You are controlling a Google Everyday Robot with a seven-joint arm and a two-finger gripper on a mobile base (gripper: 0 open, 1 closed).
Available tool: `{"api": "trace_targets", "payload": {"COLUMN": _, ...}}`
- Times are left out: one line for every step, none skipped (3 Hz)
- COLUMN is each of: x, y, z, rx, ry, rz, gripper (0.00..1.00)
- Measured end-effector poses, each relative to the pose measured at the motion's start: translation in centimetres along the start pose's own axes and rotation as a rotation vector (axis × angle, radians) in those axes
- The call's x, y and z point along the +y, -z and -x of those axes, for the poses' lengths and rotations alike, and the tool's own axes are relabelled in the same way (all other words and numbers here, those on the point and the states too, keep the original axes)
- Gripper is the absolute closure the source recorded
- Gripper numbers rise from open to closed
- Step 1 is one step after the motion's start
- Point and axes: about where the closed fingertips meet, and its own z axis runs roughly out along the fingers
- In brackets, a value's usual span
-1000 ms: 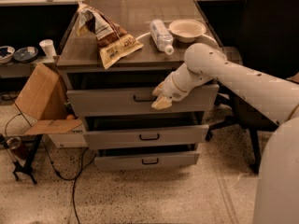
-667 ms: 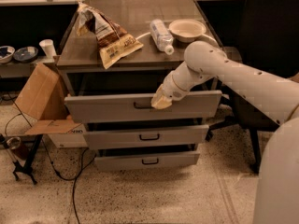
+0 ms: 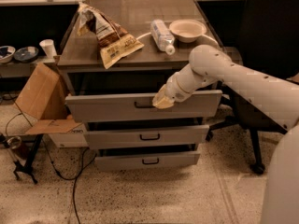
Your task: Close top drawer
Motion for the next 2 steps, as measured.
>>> {"api": "trace_targets", "payload": {"x": -0.07, "y": 0.22, "z": 0.24, "rx": 0.000, "ry": 0.000, "rz": 0.000, "gripper": 0.85}}
{"api": "trace_targets", "payload": {"x": -0.12, "y": 0.24, "z": 0.35, "rx": 0.000, "ry": 0.000, "rz": 0.000, "gripper": 0.61}}
